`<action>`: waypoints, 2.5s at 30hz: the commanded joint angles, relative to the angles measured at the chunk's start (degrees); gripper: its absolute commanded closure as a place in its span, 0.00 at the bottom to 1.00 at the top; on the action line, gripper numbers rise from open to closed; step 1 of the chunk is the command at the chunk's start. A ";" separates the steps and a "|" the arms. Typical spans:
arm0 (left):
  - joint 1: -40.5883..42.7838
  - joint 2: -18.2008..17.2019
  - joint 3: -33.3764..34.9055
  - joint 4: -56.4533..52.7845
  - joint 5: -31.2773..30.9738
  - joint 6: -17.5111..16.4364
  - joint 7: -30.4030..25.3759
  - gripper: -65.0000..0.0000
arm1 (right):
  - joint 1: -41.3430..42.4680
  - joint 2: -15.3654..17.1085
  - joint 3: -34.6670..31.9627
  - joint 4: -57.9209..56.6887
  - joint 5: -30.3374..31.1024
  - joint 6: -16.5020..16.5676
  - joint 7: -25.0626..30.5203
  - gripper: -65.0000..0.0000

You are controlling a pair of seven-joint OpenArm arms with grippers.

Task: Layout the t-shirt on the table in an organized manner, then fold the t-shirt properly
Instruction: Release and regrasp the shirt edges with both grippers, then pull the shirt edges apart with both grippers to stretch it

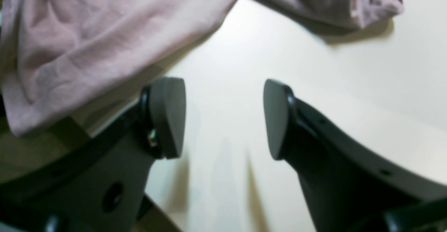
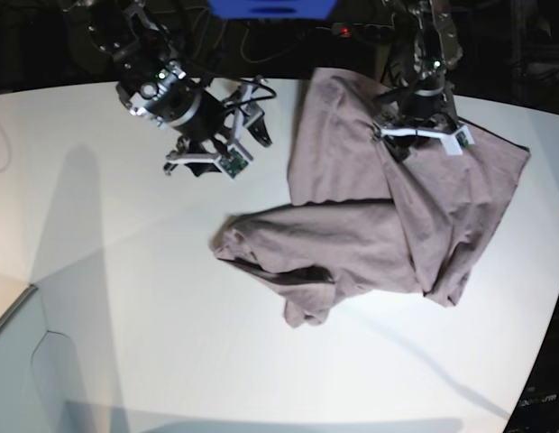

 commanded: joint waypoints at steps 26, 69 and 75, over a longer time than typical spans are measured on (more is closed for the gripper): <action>-6.96 -8.23 -8.40 -3.34 0.28 1.15 4.91 1.00 | 29.11 -7.84 -0.22 -31.02 0.47 0.52 1.84 0.46; -49.07 -20.27 16.13 -26.55 0.36 1.33 4.91 0.82 | 18.82 -4.94 42.33 -3.94 0.21 0.52 -4.58 1.00; -45.73 -20.71 15.96 -25.76 -0.16 1.41 4.56 0.51 | 28.67 -3.98 41.89 -15.10 0.21 0.52 -8.09 0.97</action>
